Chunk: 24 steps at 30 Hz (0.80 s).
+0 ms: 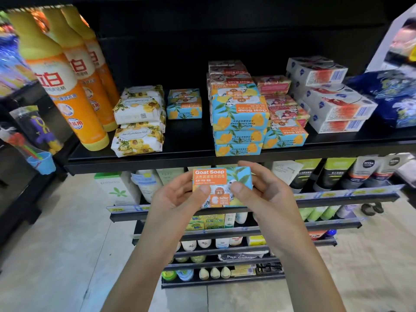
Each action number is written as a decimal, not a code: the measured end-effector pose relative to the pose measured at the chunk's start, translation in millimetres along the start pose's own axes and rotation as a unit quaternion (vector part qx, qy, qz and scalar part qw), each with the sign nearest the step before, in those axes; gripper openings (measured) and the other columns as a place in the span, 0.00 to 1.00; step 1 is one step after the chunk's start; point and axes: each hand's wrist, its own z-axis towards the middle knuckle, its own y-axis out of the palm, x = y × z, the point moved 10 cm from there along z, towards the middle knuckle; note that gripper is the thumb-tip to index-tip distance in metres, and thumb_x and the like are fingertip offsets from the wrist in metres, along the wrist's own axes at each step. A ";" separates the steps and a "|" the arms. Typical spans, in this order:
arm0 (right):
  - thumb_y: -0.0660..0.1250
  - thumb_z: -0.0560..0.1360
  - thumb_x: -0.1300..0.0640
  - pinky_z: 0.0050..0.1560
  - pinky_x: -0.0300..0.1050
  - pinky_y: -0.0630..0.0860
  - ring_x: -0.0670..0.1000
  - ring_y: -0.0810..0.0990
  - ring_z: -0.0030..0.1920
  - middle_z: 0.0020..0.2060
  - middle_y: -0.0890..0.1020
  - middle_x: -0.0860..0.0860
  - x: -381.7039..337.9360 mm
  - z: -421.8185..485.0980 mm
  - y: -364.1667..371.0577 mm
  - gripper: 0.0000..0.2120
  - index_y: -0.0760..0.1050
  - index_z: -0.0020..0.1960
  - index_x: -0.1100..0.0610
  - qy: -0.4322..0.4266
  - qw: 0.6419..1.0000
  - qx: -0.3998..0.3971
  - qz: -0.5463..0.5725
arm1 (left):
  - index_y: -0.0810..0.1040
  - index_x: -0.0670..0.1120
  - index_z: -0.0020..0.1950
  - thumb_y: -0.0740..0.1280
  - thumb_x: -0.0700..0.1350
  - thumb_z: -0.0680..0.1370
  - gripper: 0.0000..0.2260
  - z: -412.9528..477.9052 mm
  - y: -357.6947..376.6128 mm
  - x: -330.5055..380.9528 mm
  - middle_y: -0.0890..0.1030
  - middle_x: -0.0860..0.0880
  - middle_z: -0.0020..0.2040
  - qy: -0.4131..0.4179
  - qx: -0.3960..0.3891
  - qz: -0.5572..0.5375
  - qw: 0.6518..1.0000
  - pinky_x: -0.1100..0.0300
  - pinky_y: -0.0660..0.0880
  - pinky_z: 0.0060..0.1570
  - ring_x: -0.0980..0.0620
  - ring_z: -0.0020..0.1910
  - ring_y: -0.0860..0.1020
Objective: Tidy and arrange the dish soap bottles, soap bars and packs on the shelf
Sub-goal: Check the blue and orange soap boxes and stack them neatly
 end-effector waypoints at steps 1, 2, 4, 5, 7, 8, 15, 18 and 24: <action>0.77 0.67 0.52 0.58 0.46 0.80 0.54 0.85 0.58 0.54 0.87 0.54 0.4 0.0 0.8 0.27 0.78 0.66 0.50 0.001 1.000 -0.003 0.000 | 0.80 0.48 0.64 0.73 0.48 0.71 0.21 0.7 -1.9 -1.8 0.87 0.48 0.55 -0.001 0.004 -0.009 1.000 0.63 0.81 0.51 0.49 0.55 0.85; 0.77 0.67 0.51 0.57 0.45 0.80 0.53 0.84 0.58 0.54 0.87 0.53 0.8 -0.1 1.2 0.27 0.77 0.66 0.49 0.003 1.000 -0.006 -0.004 | 0.80 0.47 0.64 0.73 0.47 0.71 0.21 0.9 -3.8 -2.5 0.87 0.47 0.55 -0.001 0.007 -0.015 1.000 0.62 0.81 0.52 0.48 0.55 0.85; 0.76 0.66 0.47 0.55 0.43 0.80 0.52 0.84 0.58 0.54 0.86 0.52 1.7 -0.5 0.5 0.28 0.78 0.65 0.46 0.008 1.000 -0.012 -0.025 | 0.80 0.46 0.64 0.74 0.47 0.70 0.22 1.4 -5.2 -3.2 0.87 0.47 0.55 0.007 0.011 -0.014 1.000 0.60 0.82 0.53 0.48 0.56 0.85; 0.76 0.65 0.45 0.54 0.42 0.79 0.52 0.83 0.58 0.55 0.86 0.51 1.6 -0.6 -0.6 0.28 0.78 0.65 0.45 0.011 0.999 -0.014 -0.041 | 0.80 0.46 0.65 0.74 0.47 0.70 0.23 1.4 -6.3 -3.6 0.87 0.47 0.55 0.013 0.016 -0.010 1.000 0.60 0.82 0.53 0.48 0.56 0.85; 0.77 0.64 0.42 0.54 0.43 0.80 0.52 0.82 0.58 0.56 0.84 0.51 1.7 0.7 -4.3 0.29 0.78 0.64 0.44 0.011 0.998 -0.009 -0.069 | 0.80 0.46 0.65 0.75 0.46 0.69 0.24 0.9 -8.4 -4.0 0.87 0.48 0.55 0.025 0.026 -0.006 0.999 0.61 0.81 0.51 0.49 0.55 0.85; 0.77 0.64 0.41 0.54 0.45 0.80 0.53 0.82 0.58 0.56 0.84 0.51 2.0 1.9 -6.5 0.29 0.79 0.63 0.44 0.010 0.997 -0.006 -0.078 | 0.79 0.46 0.65 0.75 0.47 0.69 0.24 0.6 -8.5 -4.8 0.87 0.48 0.55 0.028 0.029 -0.008 0.999 0.61 0.81 0.51 0.49 0.55 0.85; 0.77 0.65 0.48 0.57 0.50 0.83 0.56 0.83 0.57 0.55 0.85 0.50 -0.1 4.8 -10.9 0.25 0.80 0.62 0.50 -0.013 0.997 -0.012 -0.079 | 0.78 0.48 0.67 0.74 0.46 0.71 0.24 1.0 -3.6 -4.5 0.86 0.49 0.57 0.035 0.013 0.002 0.999 0.63 0.80 0.51 0.50 0.57 0.84; 0.77 0.67 0.53 0.58 0.52 0.82 0.55 0.83 0.57 0.54 0.86 0.51 -5.9 3.6 -9.3 0.23 0.79 0.61 0.52 -0.046 0.996 -0.019 -0.068 | 0.78 0.51 0.66 0.74 0.47 0.71 0.23 -0.2 -2.1 -0.2 0.86 0.51 0.57 0.048 0.016 0.020 0.999 0.64 0.80 0.51 0.53 0.58 0.83; 0.77 0.69 0.61 0.63 0.60 0.77 0.55 0.82 0.61 0.56 0.84 0.53 -18.8 2.8 -9.0 0.21 0.78 0.61 0.52 -0.127 0.989 -0.030 -0.063 | 0.79 0.49 0.67 0.71 0.62 0.78 0.24 -0.3 2.8 -1.5 0.85 0.50 0.60 0.012 -0.012 0.014 1.000 0.52 0.77 0.64 0.53 0.62 0.82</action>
